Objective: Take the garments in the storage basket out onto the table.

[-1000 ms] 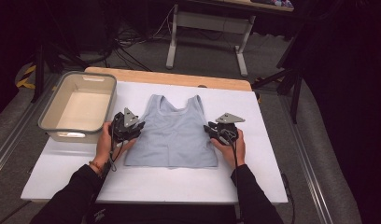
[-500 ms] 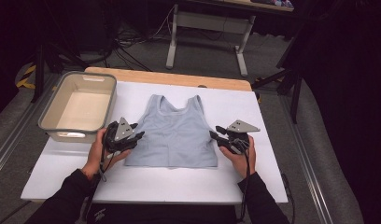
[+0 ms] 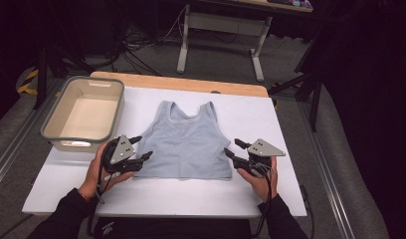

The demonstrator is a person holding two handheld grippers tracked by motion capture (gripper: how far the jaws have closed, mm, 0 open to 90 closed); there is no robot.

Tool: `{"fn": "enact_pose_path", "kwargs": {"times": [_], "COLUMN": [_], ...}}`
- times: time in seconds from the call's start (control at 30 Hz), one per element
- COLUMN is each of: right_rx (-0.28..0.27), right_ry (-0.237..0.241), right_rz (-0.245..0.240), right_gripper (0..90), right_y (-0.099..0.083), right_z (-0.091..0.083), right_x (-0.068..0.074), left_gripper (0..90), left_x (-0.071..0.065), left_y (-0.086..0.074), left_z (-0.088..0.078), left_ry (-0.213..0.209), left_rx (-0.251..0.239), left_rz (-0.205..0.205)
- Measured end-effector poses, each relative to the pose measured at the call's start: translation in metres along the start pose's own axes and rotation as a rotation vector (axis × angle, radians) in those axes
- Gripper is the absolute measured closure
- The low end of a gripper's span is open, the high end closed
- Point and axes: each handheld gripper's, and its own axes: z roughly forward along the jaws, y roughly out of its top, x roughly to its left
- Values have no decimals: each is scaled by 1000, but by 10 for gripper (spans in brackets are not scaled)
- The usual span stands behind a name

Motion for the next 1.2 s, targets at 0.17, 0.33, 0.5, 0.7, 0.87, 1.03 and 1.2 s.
{"fn": "enact_pose_path", "kwargs": {"times": [0.17,0.33,0.5,0.7,0.87,1.03,1.2], "right_rx": [-16,-33,-37,-46,-34,-25,-16], "right_ry": [-20,-35,-49,-58,-57,-49,-36], "right_rz": [-33,-40,-65,-62,-69,-85,-95], "right_gripper": [371,302,259,185,176,179,188], "right_y": [-5,-11,-17,-23,-26,-26,-25], "right_z": [-6,-10,-13,-14,-12,-7,-2], "right_x": [4,8,12,13,14,16,19], "left_gripper": [283,210,150,106,93,89,86], "left_x": [-4,-6,-6,-5,-5,-5,-6], "left_y": [-5,-11,-19,-26,-28,-30,-32], "left_z": [-5,-9,-12,-16,-18,-18,-20], "left_ry": [-20,-40,-46,-51,-51,-50,-49], "left_rx": [-23,-38,-39,-25,-17,-6,1], "left_rz": [-4,-31,-44,-57,-53,-50,-54]}}
